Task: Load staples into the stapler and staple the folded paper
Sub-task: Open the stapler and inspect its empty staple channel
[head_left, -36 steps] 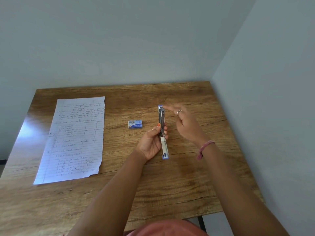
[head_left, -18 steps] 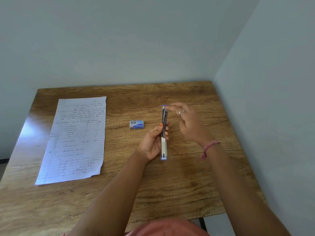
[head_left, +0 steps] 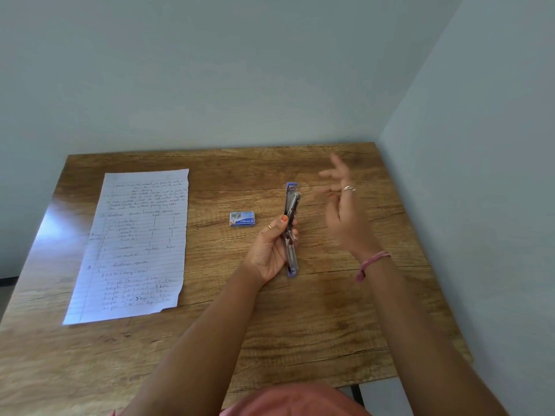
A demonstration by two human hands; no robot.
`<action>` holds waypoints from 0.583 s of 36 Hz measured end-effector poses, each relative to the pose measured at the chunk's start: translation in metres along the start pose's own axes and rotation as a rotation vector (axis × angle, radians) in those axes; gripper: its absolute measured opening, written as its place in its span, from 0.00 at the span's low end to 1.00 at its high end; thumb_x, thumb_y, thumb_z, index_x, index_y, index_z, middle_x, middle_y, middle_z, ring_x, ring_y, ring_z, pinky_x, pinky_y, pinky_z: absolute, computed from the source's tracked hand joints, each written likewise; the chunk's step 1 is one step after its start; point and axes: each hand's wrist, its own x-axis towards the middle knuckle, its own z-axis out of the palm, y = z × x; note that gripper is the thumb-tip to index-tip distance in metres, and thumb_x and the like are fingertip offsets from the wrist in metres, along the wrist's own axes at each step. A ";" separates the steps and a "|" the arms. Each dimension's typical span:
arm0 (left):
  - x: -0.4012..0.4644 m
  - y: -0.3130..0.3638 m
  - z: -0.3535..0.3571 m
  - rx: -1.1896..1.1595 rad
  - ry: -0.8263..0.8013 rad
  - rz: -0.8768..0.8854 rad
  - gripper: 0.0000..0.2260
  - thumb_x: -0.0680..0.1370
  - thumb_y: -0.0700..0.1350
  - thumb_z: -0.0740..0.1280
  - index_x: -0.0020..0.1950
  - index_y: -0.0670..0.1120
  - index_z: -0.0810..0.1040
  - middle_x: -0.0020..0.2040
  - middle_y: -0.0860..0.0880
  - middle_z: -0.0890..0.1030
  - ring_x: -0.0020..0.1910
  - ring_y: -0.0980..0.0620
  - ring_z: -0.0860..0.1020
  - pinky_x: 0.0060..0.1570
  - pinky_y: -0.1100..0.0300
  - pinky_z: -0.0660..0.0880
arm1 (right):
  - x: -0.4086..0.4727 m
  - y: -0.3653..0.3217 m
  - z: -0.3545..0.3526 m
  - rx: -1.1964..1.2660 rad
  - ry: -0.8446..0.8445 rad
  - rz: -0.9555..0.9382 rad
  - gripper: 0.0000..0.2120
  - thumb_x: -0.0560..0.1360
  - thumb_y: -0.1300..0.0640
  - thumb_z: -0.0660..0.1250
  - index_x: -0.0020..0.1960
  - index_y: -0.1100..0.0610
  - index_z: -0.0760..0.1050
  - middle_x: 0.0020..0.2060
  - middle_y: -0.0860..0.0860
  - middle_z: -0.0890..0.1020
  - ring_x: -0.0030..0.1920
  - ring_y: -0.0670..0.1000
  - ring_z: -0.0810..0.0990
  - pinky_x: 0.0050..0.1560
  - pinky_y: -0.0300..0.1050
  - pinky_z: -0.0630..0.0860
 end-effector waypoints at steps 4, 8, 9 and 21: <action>0.001 0.000 0.000 0.001 0.003 0.005 0.10 0.77 0.41 0.63 0.57 0.41 0.75 0.41 0.48 0.81 0.36 0.55 0.79 0.38 0.62 0.79 | -0.004 -0.004 0.001 0.004 0.081 -0.009 0.33 0.75 0.73 0.56 0.76 0.53 0.54 0.62 0.54 0.72 0.49 0.49 0.79 0.47 0.38 0.77; 0.001 0.000 0.000 0.004 0.004 0.013 0.11 0.76 0.41 0.64 0.57 0.41 0.76 0.41 0.48 0.81 0.38 0.54 0.79 0.43 0.61 0.79 | -0.012 0.000 -0.002 -0.351 -0.407 -0.068 0.37 0.74 0.74 0.57 0.76 0.44 0.59 0.64 0.52 0.75 0.51 0.41 0.75 0.54 0.51 0.77; 0.002 0.000 0.000 0.010 0.006 0.014 0.10 0.76 0.41 0.64 0.56 0.41 0.76 0.41 0.48 0.80 0.38 0.54 0.79 0.43 0.61 0.79 | -0.012 0.000 -0.003 -0.319 -0.394 -0.059 0.37 0.74 0.74 0.56 0.76 0.44 0.60 0.63 0.52 0.75 0.51 0.41 0.75 0.53 0.48 0.76; 0.002 -0.001 -0.001 -0.049 0.015 0.029 0.09 0.75 0.39 0.64 0.55 0.41 0.77 0.43 0.46 0.80 0.36 0.53 0.79 0.39 0.61 0.78 | -0.002 -0.008 -0.004 -0.417 -0.384 -0.058 0.36 0.74 0.73 0.57 0.76 0.46 0.59 0.68 0.51 0.72 0.56 0.48 0.77 0.57 0.53 0.77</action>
